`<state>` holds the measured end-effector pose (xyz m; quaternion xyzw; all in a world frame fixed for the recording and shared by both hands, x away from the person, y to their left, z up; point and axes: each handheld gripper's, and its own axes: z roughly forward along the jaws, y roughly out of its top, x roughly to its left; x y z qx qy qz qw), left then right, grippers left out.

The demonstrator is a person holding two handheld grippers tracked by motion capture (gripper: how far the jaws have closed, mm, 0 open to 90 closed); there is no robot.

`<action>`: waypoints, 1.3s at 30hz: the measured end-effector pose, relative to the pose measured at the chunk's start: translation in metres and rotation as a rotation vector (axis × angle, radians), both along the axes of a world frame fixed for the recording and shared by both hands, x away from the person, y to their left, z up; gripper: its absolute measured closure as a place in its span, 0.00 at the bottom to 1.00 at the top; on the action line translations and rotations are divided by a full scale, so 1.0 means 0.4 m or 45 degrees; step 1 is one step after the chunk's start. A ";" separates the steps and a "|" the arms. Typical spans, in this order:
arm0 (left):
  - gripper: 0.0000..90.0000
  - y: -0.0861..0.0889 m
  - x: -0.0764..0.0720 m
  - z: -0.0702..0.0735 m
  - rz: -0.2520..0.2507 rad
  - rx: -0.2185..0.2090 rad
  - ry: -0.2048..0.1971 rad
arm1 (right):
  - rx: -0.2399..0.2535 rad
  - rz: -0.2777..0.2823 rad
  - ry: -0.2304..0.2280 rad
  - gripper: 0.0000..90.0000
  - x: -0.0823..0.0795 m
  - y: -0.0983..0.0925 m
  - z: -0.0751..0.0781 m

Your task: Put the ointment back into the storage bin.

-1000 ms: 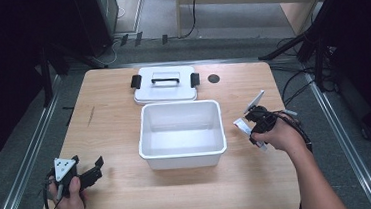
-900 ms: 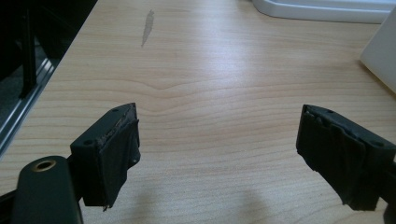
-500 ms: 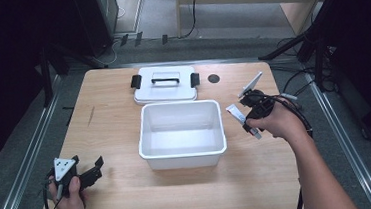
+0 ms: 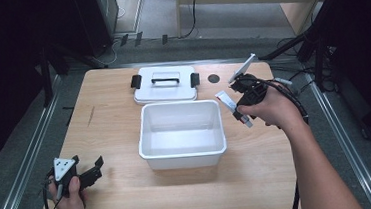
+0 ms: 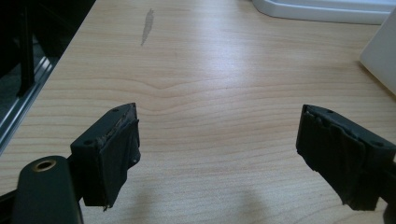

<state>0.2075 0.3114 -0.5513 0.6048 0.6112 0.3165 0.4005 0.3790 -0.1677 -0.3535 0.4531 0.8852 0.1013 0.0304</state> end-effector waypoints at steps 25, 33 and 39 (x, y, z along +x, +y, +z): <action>0.16 0.003 0.001 0.000 0.000 -0.016 0.006 | 0.075 0.596 -0.049 0.81 -0.074 0.170 -0.006; 0.16 0.004 0.001 -0.001 -0.001 -0.017 0.006 | 0.018 0.839 -0.105 0.81 -0.093 0.186 -0.029; 0.16 0.004 0.001 -0.001 0.000 -0.018 0.005 | 0.010 0.901 -0.117 0.81 -0.096 0.191 -0.051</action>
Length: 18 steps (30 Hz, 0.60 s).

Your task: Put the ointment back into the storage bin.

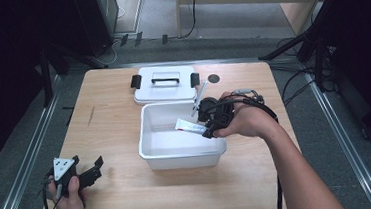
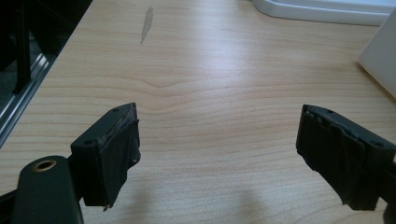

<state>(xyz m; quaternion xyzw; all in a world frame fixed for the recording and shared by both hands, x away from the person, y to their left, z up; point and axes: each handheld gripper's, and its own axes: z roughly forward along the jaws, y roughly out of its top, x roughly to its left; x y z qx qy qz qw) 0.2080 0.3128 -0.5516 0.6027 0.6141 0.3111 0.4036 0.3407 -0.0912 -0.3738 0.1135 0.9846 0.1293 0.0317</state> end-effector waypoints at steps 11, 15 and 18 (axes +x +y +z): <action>0.16 0.000 0.000 0.000 -0.003 0.002 0.001 | 0.004 0.030 0.028 0.80 -0.005 0.009 -0.047; 0.16 0.000 0.000 0.000 -0.002 0.002 0.002 | -0.020 0.045 0.037 0.80 -0.004 0.015 -0.068; 0.16 0.000 0.000 0.000 -0.002 0.000 0.001 | -0.039 0.029 0.057 0.80 -0.002 0.019 -0.086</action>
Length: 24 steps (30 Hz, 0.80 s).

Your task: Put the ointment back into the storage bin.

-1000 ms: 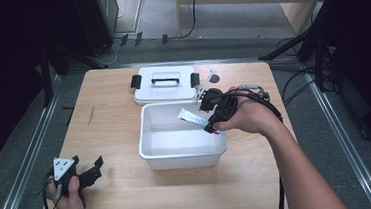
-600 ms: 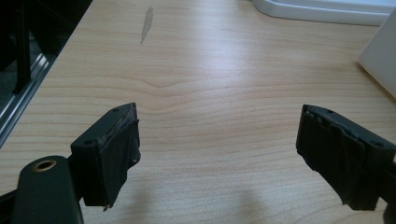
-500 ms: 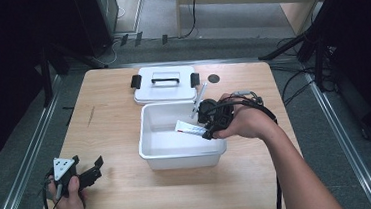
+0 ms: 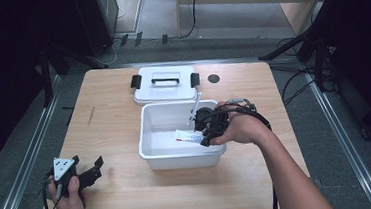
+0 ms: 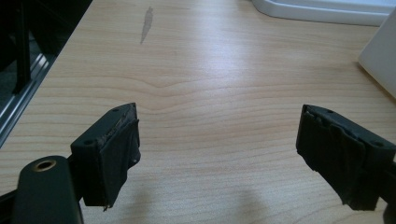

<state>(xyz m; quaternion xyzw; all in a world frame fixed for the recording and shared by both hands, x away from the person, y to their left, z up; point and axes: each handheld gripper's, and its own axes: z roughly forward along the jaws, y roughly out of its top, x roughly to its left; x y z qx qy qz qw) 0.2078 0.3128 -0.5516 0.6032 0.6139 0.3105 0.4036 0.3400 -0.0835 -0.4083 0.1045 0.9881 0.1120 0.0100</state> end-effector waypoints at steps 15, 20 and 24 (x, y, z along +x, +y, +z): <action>0.16 0.000 0.000 0.000 -0.002 0.001 0.001 | -0.161 -0.048 0.071 0.80 0.006 0.039 -0.055; 0.16 0.001 0.001 0.000 -0.003 -0.003 0.001 | -0.203 -0.042 0.096 0.80 0.008 0.048 -0.070; 0.16 0.001 0.001 0.000 -0.005 -0.004 0.002 | -0.226 -0.059 0.109 0.80 0.012 0.054 -0.079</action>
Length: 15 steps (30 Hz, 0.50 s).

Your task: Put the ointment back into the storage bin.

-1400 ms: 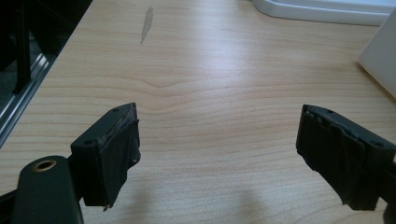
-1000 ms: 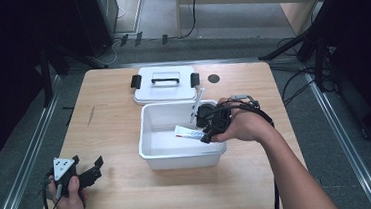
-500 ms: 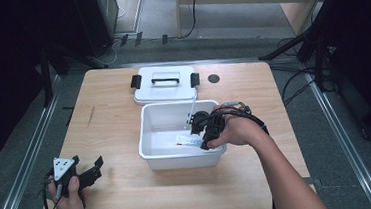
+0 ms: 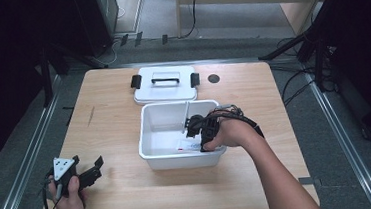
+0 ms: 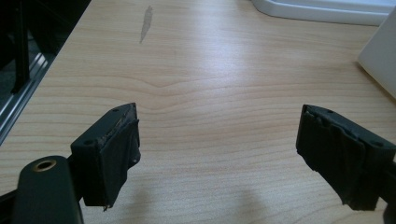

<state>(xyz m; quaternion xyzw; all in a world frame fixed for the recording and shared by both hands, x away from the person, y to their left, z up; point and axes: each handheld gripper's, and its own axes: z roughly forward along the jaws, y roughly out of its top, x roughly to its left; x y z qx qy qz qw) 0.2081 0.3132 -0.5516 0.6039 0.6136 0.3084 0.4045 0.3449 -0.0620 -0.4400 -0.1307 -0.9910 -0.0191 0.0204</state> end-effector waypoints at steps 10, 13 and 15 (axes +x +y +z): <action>0.16 0.001 0.001 0.000 -0.002 -0.002 0.001 | -0.054 -0.020 0.024 0.80 0.005 0.012 -0.019; 0.16 0.001 0.001 0.000 -0.002 -0.003 0.002 | -0.069 -0.024 0.028 0.80 0.006 0.014 -0.026; 0.16 0.001 0.001 0.000 -0.002 -0.004 0.003 | -0.079 -0.032 0.029 0.80 0.006 0.016 -0.028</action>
